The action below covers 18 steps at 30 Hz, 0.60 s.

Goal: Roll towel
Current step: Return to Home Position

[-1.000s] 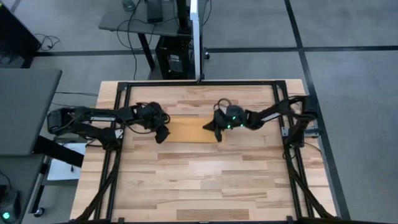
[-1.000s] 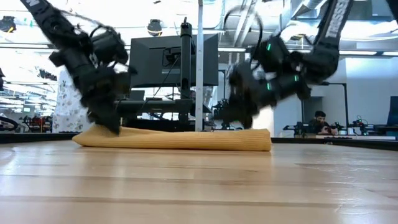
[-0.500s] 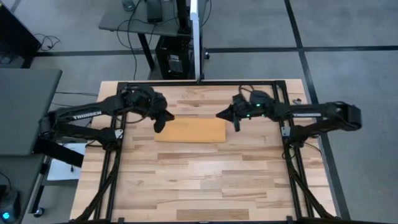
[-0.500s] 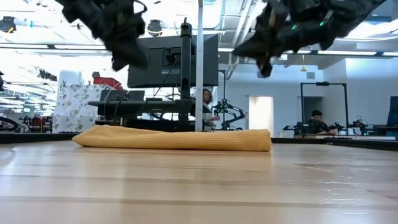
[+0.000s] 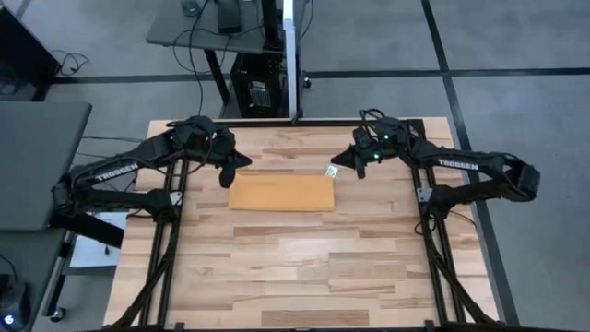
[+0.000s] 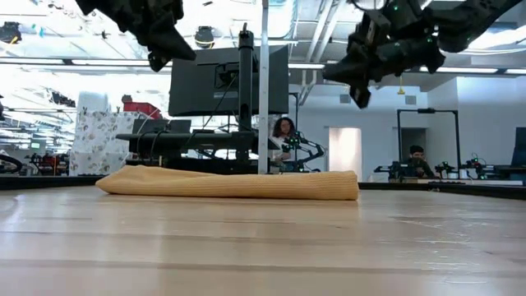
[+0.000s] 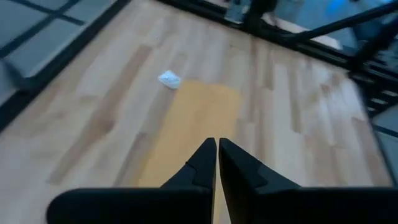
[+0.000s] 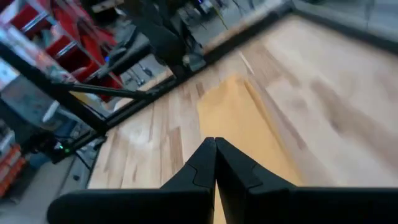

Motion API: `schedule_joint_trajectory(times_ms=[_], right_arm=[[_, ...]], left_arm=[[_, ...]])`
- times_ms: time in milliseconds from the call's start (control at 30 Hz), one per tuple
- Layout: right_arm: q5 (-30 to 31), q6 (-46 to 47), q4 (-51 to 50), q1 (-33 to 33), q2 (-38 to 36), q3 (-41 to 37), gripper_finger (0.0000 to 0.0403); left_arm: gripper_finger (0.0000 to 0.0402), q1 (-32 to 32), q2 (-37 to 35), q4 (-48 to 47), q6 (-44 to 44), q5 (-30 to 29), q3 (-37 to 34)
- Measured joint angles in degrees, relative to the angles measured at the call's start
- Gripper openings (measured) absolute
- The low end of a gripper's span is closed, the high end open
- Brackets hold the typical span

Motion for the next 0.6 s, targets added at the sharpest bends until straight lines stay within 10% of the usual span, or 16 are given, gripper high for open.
schedule_joint_trajectory(times_ms=[600], right_arm=[[14.7, 0.4, 22.7, 5.6, -25.5, -28.8, 0.0]], left_arm=[[0.0005, -3.8, 0.0, -1.2, -0.5, 0.1, 0.0]])
